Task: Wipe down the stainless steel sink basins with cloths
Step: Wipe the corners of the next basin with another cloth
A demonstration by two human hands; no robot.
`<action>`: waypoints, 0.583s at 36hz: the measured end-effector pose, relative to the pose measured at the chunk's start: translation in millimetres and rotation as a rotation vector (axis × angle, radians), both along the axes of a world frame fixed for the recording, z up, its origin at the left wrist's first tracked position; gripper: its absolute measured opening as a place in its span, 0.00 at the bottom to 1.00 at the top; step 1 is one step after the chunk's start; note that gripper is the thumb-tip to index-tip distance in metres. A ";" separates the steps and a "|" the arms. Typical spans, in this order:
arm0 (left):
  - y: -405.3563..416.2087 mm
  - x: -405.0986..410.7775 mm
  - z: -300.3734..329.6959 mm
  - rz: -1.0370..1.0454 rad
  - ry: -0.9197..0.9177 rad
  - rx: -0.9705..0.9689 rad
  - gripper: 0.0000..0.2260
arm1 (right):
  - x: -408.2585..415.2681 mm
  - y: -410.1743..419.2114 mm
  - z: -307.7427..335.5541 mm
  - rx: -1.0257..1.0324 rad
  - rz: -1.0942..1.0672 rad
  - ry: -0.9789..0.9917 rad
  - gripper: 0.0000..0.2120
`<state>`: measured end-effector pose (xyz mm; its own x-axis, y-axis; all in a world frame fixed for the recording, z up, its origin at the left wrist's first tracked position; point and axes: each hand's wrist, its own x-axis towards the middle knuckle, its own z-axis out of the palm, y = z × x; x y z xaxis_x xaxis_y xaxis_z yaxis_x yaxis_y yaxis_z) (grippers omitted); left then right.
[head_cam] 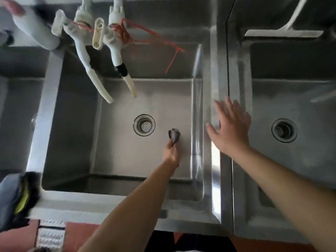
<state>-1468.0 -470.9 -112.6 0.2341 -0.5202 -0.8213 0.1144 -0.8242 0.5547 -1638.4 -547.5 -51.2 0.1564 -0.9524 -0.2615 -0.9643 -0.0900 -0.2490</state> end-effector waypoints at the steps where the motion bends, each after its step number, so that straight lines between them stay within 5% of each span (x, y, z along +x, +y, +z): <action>1: -0.6 -7.5 -4.3 -0.028 0.025 0.001 0.15 | 4.3 -12.9 -2.3 -0.016 0.017 0.002 0.33; 5: -5.4 -29.2 -35.3 -0.266 0.163 0.126 0.21 | 25.6 -51.8 -16.3 -0.035 0.003 0.034 0.32; 10: -8.5 -43.0 -59.8 -0.140 0.368 0.217 0.38 | 39.6 -54.5 -34.2 -0.113 -0.025 0.123 0.32; 16: -16.0 -39.3 -118.5 0.184 0.394 0.221 0.38 | 41.4 -57.7 -37.7 -0.161 -0.046 0.162 0.30; 21: -28.4 -35.6 -119.1 0.454 0.725 0.152 0.27 | 42.7 -65.2 -39.8 -0.184 -0.066 0.147 0.31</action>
